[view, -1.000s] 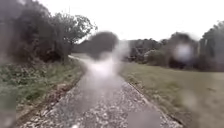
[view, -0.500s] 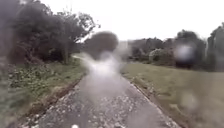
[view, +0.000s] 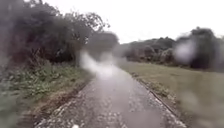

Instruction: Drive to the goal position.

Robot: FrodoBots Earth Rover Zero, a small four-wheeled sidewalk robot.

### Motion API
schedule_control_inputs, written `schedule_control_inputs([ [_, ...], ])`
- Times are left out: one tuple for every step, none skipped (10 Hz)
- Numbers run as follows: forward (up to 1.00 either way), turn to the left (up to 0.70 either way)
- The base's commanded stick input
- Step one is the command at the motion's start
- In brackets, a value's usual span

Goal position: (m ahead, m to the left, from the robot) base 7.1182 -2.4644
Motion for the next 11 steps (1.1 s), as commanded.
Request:
schedule_control_inputs([
  [0.85, 0.00],
  [0.85, 0.00],
  [0.85, 0.00],
  [0.85, 0.00],
  [0.85, 0.00],
  [0.85, 0.00],
  [0.85, 0.00],
  [0.85, 0.00],
  [0.85, 0.00],
  [0.85, 0.00],
  [0.85, 0.00],
])
